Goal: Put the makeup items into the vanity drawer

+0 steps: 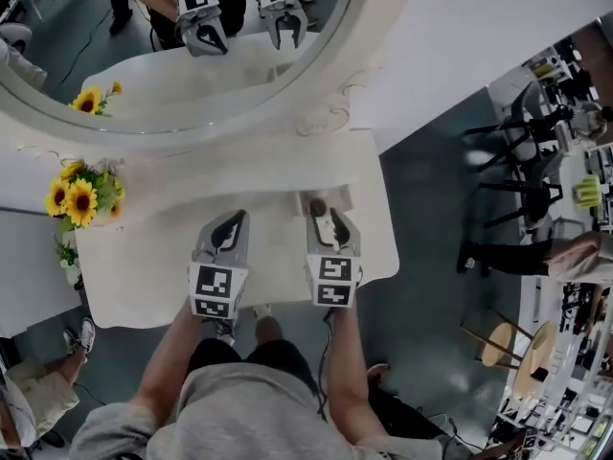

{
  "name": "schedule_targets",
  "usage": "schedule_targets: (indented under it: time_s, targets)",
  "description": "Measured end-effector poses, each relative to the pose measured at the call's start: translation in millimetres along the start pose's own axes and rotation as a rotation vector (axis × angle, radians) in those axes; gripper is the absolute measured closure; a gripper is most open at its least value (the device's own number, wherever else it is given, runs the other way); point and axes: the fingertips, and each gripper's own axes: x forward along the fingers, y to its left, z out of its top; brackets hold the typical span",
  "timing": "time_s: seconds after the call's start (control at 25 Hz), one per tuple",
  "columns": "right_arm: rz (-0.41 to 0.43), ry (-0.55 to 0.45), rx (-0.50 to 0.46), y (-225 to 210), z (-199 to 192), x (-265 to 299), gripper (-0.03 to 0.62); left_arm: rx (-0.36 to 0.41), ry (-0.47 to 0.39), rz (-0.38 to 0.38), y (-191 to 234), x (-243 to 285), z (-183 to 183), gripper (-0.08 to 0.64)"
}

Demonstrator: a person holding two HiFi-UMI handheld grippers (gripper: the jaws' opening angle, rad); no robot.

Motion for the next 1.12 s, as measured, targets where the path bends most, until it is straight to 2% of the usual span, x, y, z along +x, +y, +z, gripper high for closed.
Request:
schedule_targets:
  time_s: [0.28, 0.56, 0.88, 1.12]
  targets:
    - [-0.059, -0.164, 0.024, 26.9, 39.7, -63.3, 0.419, 0.050, -0.090, -0.016, 0.6, -51.8, 30.3, 0.549]
    - [-0.113, -0.297, 0.018, 66.1, 59.5, -126.3, 0.439, 0.092, -0.180, -0.042, -0.6, -104.4, 49.5, 0.549]
    - [-0.172, -0.374, 0.023, 113.1, 52.4, -191.7, 0.500, 0.132, -0.235, -0.072, -7.5, -172.2, 49.9, 0.549]
    - [-0.213, -0.409, 0.036, 139.1, 40.0, -226.6, 0.572, 0.148, -0.251, -0.082, -9.0, -214.0, 37.2, 0.549]
